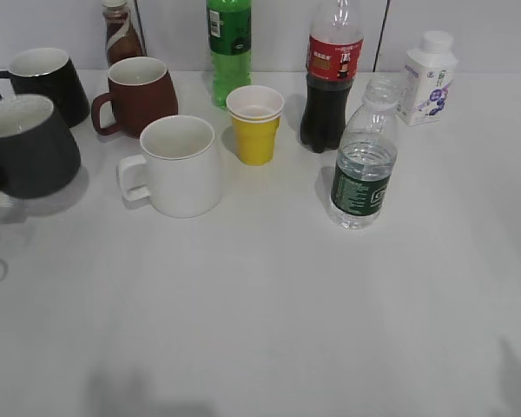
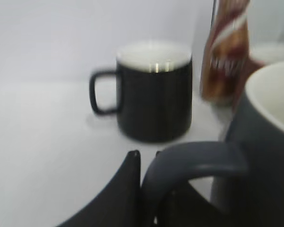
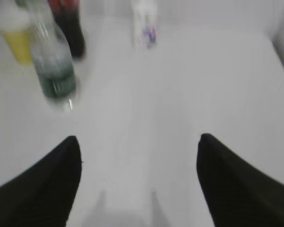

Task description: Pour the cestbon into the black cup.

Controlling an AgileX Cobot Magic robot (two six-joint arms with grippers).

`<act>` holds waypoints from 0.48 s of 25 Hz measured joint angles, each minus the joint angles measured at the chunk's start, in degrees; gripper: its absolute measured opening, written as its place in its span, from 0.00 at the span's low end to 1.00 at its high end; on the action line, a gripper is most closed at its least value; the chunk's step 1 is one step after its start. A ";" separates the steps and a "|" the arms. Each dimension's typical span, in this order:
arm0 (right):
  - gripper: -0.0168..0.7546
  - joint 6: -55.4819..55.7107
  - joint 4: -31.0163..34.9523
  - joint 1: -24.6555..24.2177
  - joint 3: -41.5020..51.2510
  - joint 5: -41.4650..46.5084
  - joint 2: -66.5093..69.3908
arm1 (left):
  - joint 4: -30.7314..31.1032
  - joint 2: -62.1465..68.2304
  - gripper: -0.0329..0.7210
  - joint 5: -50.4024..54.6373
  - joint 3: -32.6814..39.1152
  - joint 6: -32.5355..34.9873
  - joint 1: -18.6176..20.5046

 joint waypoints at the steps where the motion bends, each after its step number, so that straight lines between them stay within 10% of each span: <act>1: 0.75 -2.25 2.04 0.00 -0.01 -5.15 2.02 | 0.00 -1.40 0.11 -0.11 0.16 0.00 0.00; 12: 0.66 -37.10 39.82 0.00 -0.11 -38.41 29.23 | 2.42 -13.73 0.11 -0.18 3.44 0.04 0.00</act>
